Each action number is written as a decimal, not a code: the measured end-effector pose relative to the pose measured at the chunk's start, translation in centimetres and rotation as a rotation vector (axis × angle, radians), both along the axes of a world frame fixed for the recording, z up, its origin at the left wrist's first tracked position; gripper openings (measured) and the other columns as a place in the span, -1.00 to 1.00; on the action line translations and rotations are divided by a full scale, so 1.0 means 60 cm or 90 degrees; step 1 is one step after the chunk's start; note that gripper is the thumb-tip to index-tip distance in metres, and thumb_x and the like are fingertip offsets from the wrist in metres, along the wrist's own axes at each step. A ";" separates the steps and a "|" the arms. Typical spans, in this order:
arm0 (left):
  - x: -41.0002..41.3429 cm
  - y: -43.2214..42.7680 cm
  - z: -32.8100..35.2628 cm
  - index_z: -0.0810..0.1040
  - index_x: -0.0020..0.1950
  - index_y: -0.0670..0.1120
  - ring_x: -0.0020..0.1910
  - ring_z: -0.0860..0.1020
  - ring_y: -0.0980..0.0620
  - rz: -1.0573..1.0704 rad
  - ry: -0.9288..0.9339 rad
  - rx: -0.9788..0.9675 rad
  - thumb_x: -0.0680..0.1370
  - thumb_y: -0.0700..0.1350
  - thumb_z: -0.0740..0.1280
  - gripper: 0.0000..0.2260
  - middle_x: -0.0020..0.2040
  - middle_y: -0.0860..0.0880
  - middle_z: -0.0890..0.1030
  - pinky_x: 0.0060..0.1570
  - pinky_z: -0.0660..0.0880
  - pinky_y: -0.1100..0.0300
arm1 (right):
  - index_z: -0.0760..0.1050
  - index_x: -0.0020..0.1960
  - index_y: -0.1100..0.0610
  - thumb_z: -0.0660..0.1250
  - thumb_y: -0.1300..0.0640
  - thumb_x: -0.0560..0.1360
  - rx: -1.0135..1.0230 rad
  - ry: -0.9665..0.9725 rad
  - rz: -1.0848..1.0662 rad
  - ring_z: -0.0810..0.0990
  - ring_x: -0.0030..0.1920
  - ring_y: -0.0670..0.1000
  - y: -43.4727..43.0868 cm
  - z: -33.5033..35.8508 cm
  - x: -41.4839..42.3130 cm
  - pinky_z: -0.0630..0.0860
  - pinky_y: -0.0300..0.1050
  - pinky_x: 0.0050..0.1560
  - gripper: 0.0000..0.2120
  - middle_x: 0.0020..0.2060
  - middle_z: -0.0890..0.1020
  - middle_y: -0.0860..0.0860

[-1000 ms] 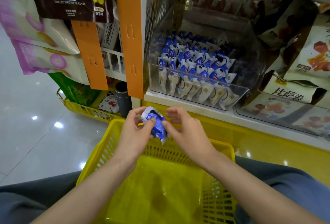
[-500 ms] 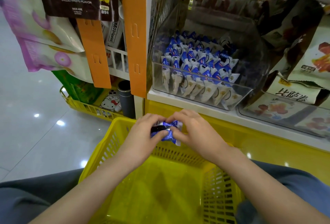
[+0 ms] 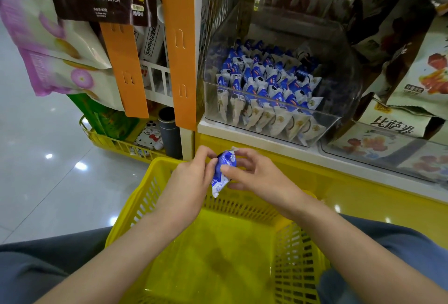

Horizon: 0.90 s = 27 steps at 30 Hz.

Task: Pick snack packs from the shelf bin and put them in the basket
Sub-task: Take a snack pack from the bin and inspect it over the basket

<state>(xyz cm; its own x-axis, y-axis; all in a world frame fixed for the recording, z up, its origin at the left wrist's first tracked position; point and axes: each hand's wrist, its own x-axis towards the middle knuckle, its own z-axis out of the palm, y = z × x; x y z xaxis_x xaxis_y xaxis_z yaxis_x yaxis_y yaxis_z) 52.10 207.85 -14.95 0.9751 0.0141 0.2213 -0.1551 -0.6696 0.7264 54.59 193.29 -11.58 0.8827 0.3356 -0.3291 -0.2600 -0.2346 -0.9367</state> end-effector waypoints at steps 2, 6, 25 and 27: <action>0.001 0.002 -0.001 0.43 0.06 -0.02 -0.42 0.45 0.13 -0.009 -0.001 0.036 0.60 0.01 0.11 -0.83 -0.37 0.09 0.49 -0.49 0.29 0.29 | 0.32 0.34 0.18 0.37 0.24 0.46 -0.007 -0.033 0.001 0.61 -0.05 -0.04 0.002 -0.001 -0.001 0.58 -0.17 -0.05 -0.51 0.15 0.56 0.05; 0.004 0.006 0.000 0.43 -0.07 -0.05 -0.43 0.44 0.14 -0.015 -0.007 0.031 0.60 -0.06 0.13 -0.86 -0.41 0.09 0.45 -0.49 0.28 0.29 | 0.34 0.31 0.09 0.42 0.24 0.41 -0.072 -0.125 0.027 0.55 -0.13 -0.18 0.002 -0.005 0.003 0.52 -0.37 -0.11 -0.48 0.00 0.52 -0.15; 0.010 -0.016 0.018 0.48 0.05 -0.07 -0.20 0.62 0.18 0.012 0.248 -0.566 0.60 -0.12 0.17 -0.88 -0.08 -0.06 0.64 -0.19 0.59 0.14 | 0.50 0.13 0.06 0.46 0.09 0.38 -0.171 -0.219 0.024 0.58 0.00 -0.05 -0.003 -0.013 0.009 0.52 -0.11 0.07 -0.66 0.00 0.62 -0.02; 0.012 -0.015 0.021 0.48 0.09 -0.09 -0.18 0.63 0.17 0.017 0.243 -0.586 0.60 -0.11 0.17 -0.86 -0.07 -0.07 0.64 -0.20 0.60 0.14 | 0.52 0.05 0.02 0.45 0.14 0.39 -0.135 -0.222 0.013 0.59 -0.07 -0.10 -0.004 -0.007 0.007 0.52 -0.10 0.04 -0.74 -0.09 0.64 -0.06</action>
<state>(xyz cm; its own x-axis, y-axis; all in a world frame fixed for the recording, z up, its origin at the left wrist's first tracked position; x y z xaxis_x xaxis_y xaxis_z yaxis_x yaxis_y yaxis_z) 52.85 206.95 -13.67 0.9754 0.0457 -0.2158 0.2045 0.1792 0.9623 55.03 193.05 -12.01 0.9474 0.3114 -0.0744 0.0719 -0.4335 -0.8983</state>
